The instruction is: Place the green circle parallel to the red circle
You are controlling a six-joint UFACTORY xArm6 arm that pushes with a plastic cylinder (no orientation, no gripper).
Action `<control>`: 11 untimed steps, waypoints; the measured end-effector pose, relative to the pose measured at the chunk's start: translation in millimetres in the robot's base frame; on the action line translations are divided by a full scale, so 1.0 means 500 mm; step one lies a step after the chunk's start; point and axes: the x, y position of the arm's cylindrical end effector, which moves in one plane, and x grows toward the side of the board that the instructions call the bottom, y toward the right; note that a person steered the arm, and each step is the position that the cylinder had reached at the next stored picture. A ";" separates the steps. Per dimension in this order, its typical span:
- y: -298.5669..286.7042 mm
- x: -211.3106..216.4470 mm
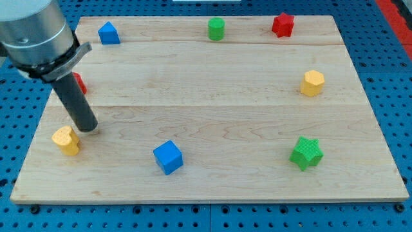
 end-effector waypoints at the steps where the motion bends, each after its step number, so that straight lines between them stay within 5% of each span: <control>1: 0.016 -0.007; 2: 0.104 -0.058; 4: 0.084 -0.225; 7: 0.252 -0.540; 10: 0.578 -0.523; 11: 0.524 -0.452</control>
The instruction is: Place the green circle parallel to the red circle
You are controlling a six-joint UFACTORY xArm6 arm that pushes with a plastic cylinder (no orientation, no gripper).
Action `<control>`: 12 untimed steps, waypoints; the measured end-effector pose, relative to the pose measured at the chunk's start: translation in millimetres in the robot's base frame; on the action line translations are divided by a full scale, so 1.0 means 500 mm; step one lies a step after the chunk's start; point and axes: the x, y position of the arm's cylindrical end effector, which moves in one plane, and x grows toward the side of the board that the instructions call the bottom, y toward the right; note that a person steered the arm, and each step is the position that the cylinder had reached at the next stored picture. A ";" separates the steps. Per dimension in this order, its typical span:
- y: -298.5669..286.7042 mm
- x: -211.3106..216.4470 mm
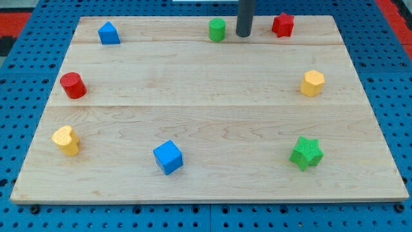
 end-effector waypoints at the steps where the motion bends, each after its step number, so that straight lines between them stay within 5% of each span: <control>1: -0.015 -0.071; 5: -0.198 -0.035; 9: -0.178 0.043; 11: -0.181 -0.088; 12: -0.232 -0.013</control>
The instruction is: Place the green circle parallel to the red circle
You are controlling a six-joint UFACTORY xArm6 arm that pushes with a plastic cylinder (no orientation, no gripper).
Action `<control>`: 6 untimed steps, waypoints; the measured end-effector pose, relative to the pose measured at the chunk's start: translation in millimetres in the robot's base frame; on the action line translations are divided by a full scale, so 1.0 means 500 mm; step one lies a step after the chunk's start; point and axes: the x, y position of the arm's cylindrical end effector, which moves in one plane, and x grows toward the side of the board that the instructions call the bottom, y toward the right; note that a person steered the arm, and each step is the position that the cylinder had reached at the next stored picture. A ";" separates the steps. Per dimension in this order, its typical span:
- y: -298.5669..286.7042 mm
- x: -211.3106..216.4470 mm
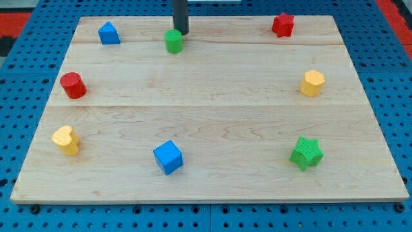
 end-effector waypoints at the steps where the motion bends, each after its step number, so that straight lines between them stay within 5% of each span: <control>1: 0.009 0.051; 2: -0.049 0.008; 4: -0.064 0.124; 6: -0.184 0.132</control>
